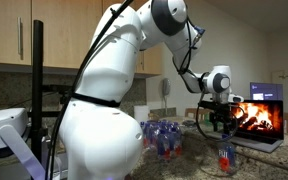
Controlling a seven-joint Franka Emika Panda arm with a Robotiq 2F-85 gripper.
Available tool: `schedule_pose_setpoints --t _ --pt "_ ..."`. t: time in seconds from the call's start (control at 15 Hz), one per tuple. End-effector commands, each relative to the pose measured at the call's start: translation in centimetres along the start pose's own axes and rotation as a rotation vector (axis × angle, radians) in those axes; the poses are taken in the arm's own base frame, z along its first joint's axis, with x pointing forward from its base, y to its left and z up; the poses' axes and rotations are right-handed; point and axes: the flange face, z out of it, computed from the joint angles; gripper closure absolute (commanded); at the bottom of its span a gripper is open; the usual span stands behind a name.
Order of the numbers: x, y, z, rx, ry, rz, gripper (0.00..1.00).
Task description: Move the three bottles of water to the left
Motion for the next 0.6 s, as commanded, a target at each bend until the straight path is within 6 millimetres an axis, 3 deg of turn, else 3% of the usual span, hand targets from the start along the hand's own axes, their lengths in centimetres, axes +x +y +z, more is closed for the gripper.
schedule_pose_setpoints --t 0.0,0.47,0.53 --pt "0.59 -0.37 -0.14 -0.039 -0.049 0.010 0.42" --pt "1.41 -0.39 0.12 -0.071 -0.104 0.008 0.87" --pt "1.50 -0.37 0.11 -0.074 -0.108 0.008 0.90"
